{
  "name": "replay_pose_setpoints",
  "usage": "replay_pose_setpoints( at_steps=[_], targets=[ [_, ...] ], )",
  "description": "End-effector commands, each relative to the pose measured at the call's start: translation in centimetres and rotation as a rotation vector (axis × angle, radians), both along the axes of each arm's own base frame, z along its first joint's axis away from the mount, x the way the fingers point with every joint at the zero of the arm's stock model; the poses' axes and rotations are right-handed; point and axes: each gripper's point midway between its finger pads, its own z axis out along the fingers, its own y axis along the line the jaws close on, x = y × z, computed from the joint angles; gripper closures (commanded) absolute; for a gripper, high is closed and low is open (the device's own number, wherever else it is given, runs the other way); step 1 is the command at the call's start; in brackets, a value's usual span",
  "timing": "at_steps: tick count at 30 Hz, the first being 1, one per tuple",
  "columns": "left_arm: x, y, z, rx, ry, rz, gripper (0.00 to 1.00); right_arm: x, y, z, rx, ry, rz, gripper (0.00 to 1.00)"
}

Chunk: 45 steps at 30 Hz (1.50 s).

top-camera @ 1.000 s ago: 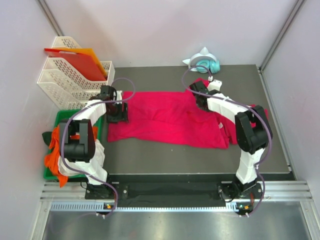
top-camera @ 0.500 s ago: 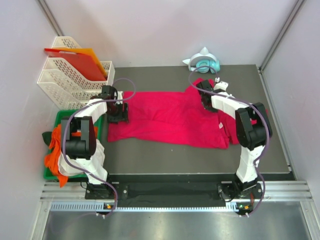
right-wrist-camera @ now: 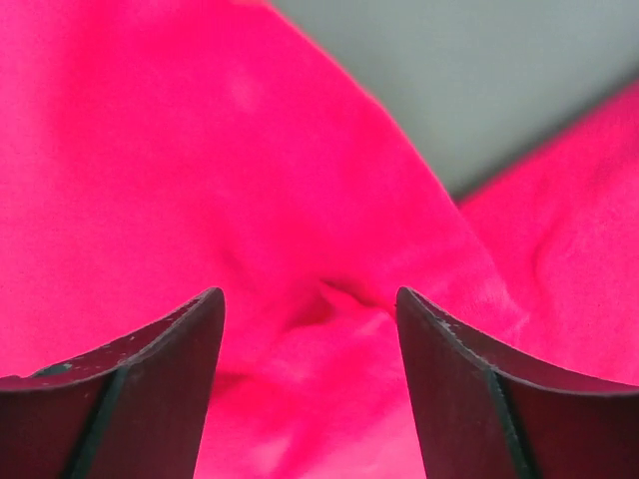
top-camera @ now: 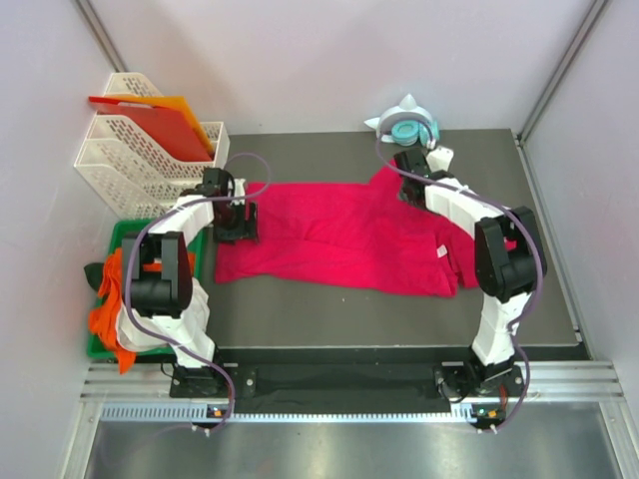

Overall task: Fold and stack the t-shirts
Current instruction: Fold the flattened tshirt in 1/3 of the way, then grap the side of the flattened tshirt furthest away from the robot with both arms

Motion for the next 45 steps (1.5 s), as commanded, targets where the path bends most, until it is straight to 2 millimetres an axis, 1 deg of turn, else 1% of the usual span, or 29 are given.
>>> replay_pose_setpoints(
  at_steps=[1, 2, 5, 6, 7, 8, 9, 10, 11, 12, 13, 14, 16, 17, 19, 26, 31, 33, 34, 36, 37, 38, 39, 40, 41, 42, 43, 44, 45],
  targets=[
    [2.6, -0.5, 3.6, -0.03, -0.107, -0.005, 0.25, 3.7, 0.9, 10.3, 0.038, -0.233, 0.024, 0.3],
    [3.0, -0.5, 3.9, -0.033, -0.116, -0.006, 0.25, 4.3, 0.9, 11.4, 0.043, -0.253, 0.025, 0.3],
    [4.6, -0.3, 4.3, -0.025, -0.136, 0.011, 0.26, 6.4, 0.3, 11.6, 0.107, -0.249, 0.033, 0.34],
    [5.2, -0.2, 3.7, -0.02, -0.124, 0.016, 0.26, 7.0, -0.4, 11.0, 0.148, -0.224, 0.033, 0.35],
    [6.4, 0.0, 4.4, -0.017, -0.143, 0.035, 0.27, 7.7, -0.8, 9.2, 0.158, -0.183, 0.024, 0.36],
    [6.9, 0.2, 4.4, -0.024, -0.137, 0.047, 0.27, 8.9, -0.9, 10.1, 0.176, -0.201, 0.018, 0.36],
    [7.4, 0.2, 3.6, -0.031, -0.113, 0.059, 0.27, 9.2, -1.3, 9.5, 0.184, -0.173, 0.015, 0.37],
    [8.7, 0.3, 4.5, -0.043, -0.135, 0.076, 0.28, 9.9, -1.4, 8.0, 0.181, -0.143, 0.014, 0.37],
    [9.1, 0.3, 4.6, -0.053, -0.128, 0.081, 0.28, 11.1, -1.4, 9.1, 0.181, -0.167, 0.026, 0.37],
    [9.6, 0.3, 3.9, -0.051, -0.115, 0.084, 0.28, 11.4, -1.5, 8.7, 0.182, -0.151, 0.028, 0.38],
    [10.5, 0.3, 4.6, -0.05, -0.139, 0.085, 0.28, 12.1, -1.6, 7.3, 0.176, -0.128, 0.03, 0.38],
    [10.7, 0.3, 4.2, -0.052, -0.126, 0.083, 0.28, 13.1, -1.5, 8.4, 0.172, -0.154, 0.046, 0.39],
    [11.5, 0.3, 4.5, -0.046, -0.142, 0.075, 0.29, 14.0, -1.4, 7.0, 0.167, -0.134, 0.057, 0.4],
    [11.6, 0.5, 4.1, -0.039, -0.137, 0.076, 0.29, 14.7, -1.4, 7.8, 0.176, -0.156, 0.067, 0.4],
    [11.8, 0.6, 4.0, -0.028, -0.14, 0.072, 0.29, 15.4, -1.2, 6.9, 0.187, -0.151, 0.073, 0.41],
    [11.4, 0.9, 1.9, -0.016, -0.094, 0.072, 0.29, 17.9, -1.5, 5.8, 0.277, -0.196, 0.079, 0.41],
    [11.5, 0.9, 1.7, -0.014, -0.093, 0.071, 0.3, 19.4, -1.8, 5.3, 0.328, -0.224, 0.071, 0.41],
    [11.5, 0.9, 1.7, -0.013, -0.09, 0.072, 0.3, 19.0, -2.0, 5.5, 0.301, -0.212, 0.06, 0.49],
    [11.4, 0.8, 1.7, -0.013, -0.09, 0.069, 0.3, 17.8, -1.8, 5.8, 0.269, -0.198, 0.094, 0.51],
    [11.1, 0.7, 1.7, -0.021, -0.086, 0.063, 0.3, 17.1, 0.2, 7.9, 0.245, -0.263, 0.169, 0.54],
    [11.0, 0.6, 1.7, -0.028, -0.084, 0.06, 0.3, 14.9, 0.6, 8.3, 0.231, -0.245, 0.198, 0.55],
    [10.7, 0.3, 1.9, -0.043, -0.081, 0.05, 0.31, 14.0, 1.9, 8.8, 0.236, -0.265, 0.227, 0.6],
    [10.4, 0.1, 1.8, -0.054, -0.074, 0.045, 0.32, 12.6, 2.2, 11.3, 0.242, -0.306, 0.242, 0.65],
    [10.2, -0.2, 2.0, -0.066, -0.075, 0.038, 0.33, 10.4, 2.4, 8.4, 0.242, -0.242, 0.242, 0.72],
    [10.1, -0.5, 2.9, -0.086, -0.101, 0.024, 0.34, 9.1, 3.1, 8.2, 0.238, -0.232, 0.25, 0.84],
    [9.4, -0.7, 2.6, -0.093, -0.09, 0.021, 0.35, 7.9, 3.4, 9.5, 0.244, -0.256, 0.257, 0.89],
    [9.2, -0.9, 3.9, -0.104, -0.126, 0.01, 0.35, 6.0, 3.4, 7.2, 0.249, -0.206, 0.243, 0.93],
    [8.8, -1.4, 4.6, -0.13, -0.141, -0.016, 0.35, 5.1, 4.0, 7.2, 0.259, -0.219, 0.243, 0.95],
    [8.2, -1.6, 4.5, -0.138, -0.146, -0.028, 0.35, 4.2, 4.2, 8.5, 0.282, -0.255, 0.25, 0.95]
  ],
)
